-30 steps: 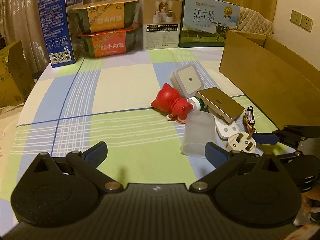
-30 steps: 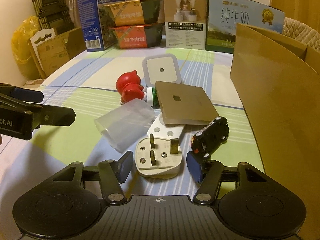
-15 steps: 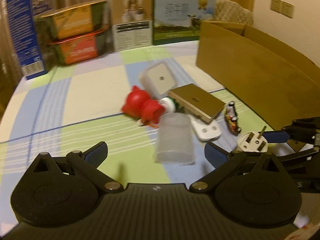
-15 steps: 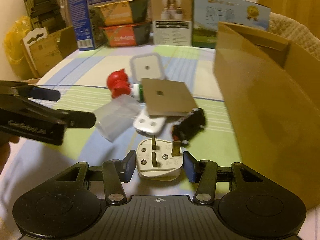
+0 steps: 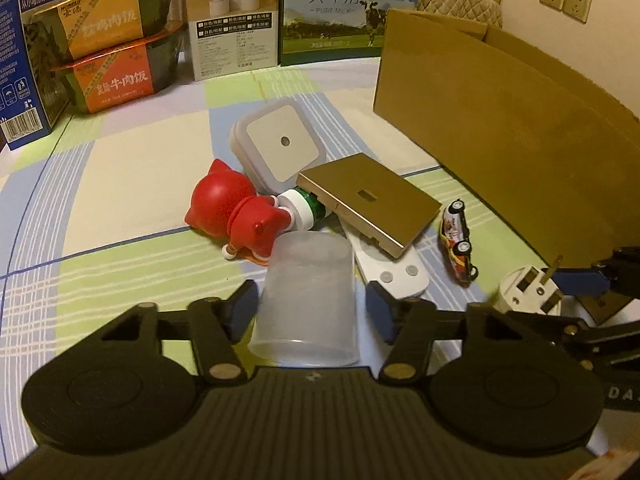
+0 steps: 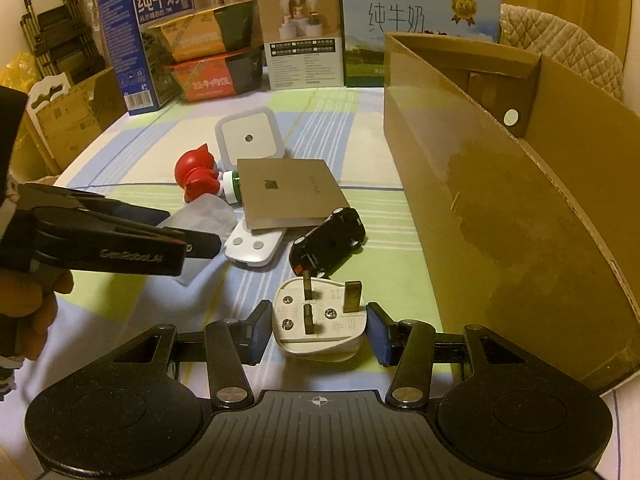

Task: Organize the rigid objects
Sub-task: 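Carry the white plug and clear cup into the cardboard box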

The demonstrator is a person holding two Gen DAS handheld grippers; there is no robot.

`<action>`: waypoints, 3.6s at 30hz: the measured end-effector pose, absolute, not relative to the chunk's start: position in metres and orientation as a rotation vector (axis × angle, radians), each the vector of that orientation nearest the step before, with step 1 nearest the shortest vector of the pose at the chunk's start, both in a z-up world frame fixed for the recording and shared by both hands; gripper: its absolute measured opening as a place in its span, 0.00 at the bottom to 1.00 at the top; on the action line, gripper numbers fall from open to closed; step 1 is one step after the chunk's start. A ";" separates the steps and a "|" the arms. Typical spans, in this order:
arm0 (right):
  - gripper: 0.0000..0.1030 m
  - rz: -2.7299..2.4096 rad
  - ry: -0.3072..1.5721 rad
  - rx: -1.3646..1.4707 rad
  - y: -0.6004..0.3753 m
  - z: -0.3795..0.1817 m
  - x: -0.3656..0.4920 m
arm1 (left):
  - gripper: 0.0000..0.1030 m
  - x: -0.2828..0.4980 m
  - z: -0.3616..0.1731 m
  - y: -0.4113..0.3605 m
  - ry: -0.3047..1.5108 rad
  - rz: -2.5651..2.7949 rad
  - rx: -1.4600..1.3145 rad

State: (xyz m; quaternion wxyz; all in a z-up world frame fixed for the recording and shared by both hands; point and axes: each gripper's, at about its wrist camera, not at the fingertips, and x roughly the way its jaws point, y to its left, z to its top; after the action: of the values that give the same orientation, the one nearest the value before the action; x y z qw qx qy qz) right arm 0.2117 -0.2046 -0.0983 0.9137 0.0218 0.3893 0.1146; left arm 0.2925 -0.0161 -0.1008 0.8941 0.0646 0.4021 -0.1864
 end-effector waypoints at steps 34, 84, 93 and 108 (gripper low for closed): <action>0.45 0.264 0.785 0.110 -0.211 -0.078 0.171 | 0.46 0.214 -0.066 0.014 0.843 -0.288 0.031; 0.45 0.065 0.735 0.188 -0.420 0.011 0.200 | 0.46 0.249 0.032 -0.216 0.771 -0.553 0.122; 0.45 0.054 0.750 0.200 -0.430 0.000 0.205 | 0.46 0.258 0.017 -0.233 0.798 -0.563 0.131; 0.45 0.052 0.750 0.203 -0.434 -0.003 0.207 | 0.51 0.260 0.003 -0.244 0.806 -0.553 0.177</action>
State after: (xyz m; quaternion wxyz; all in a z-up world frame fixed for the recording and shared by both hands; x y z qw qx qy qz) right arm 0.2073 -0.4344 -0.0026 0.9251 0.0988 0.3657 0.0253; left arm 0.2605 -0.2439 0.0025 0.8792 0.0850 0.3867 -0.2651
